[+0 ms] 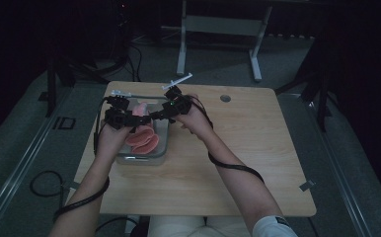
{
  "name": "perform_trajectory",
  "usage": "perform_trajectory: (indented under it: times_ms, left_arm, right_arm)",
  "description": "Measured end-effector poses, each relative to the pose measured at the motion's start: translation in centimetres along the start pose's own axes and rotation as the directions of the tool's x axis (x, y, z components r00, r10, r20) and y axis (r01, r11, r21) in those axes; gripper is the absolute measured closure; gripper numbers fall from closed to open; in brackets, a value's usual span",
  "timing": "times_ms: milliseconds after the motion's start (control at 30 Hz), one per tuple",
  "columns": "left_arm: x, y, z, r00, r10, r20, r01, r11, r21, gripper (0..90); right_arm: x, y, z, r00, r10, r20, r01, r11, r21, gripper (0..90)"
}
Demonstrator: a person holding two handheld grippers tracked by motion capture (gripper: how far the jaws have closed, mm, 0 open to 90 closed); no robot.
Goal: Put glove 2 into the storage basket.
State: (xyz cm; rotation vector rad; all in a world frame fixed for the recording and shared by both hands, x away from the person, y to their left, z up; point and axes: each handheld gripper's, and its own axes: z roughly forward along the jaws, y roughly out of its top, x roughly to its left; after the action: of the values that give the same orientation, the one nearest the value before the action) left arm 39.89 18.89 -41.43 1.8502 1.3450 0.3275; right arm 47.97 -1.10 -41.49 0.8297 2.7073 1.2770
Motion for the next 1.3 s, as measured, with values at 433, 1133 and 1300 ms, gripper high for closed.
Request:
perform_trajectory:
  times_ms: [433, 1133, 1300]
  left_arm:
    - [-3.1, -0.9, 0.6, 0.9972, 0.061, 0.044, -0.06, 0.9978, -0.028, 2.2]
    - [-9.0, -4.5, 1.2, 0.9767, 0.177, 0.121, -0.17, 0.983, -0.07, 2.3]
    - [-10.2, -5.7, 1.9, 0.9686, 0.206, 0.14, -0.199, 0.9781, -0.059, 2.3]
  right_arm:
    - [-1.4, -4.1, -2.8, 0.9989, 0.0, 0.047, 0.002, 1.0, -0.027, 18.2]
    - [-3.3, -10.8, -5.7, 0.9945, 0.001, 0.104, 0.004, 0.999, -0.04, 17.1]
    - [-3.4, -12.1, -5.5, 0.9952, -0.019, 0.096, 0.02, 1.0, -0.01, 15.9]
